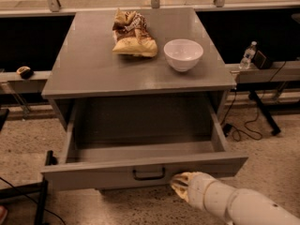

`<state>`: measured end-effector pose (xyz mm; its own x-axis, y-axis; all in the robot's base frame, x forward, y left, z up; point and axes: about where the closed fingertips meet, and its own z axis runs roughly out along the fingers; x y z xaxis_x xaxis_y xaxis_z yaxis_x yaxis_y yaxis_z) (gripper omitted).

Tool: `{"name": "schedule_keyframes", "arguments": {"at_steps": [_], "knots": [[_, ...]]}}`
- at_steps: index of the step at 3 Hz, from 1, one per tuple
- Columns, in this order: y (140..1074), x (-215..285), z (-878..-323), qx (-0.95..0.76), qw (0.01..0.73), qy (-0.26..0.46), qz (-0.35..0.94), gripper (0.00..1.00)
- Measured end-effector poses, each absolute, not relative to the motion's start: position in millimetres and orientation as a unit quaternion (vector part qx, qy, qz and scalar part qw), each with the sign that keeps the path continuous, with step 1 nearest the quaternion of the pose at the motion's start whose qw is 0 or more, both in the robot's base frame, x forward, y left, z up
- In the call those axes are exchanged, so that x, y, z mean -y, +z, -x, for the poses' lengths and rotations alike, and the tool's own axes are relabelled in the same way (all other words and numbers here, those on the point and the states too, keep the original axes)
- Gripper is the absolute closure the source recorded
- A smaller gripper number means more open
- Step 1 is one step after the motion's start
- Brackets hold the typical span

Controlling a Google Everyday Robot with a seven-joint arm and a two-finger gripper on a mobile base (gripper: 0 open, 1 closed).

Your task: Close top drawer

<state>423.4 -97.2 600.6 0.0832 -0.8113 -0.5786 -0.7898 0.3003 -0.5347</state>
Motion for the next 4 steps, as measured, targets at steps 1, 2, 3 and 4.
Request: {"name": "schedule_keyframes", "arguments": {"at_steps": [1, 2, 3, 4], "knots": [[601, 97, -423, -0.677, 0.438, -0.012, 0.591, 1.0], [604, 89, -454, -0.675, 0.46, -0.037, 0.576, 1.0], [604, 89, -454, -0.675, 0.46, -0.037, 0.577, 1.0], [607, 87, -467, -0.669, 0.454, -0.015, 0.589, 1.0]]}}
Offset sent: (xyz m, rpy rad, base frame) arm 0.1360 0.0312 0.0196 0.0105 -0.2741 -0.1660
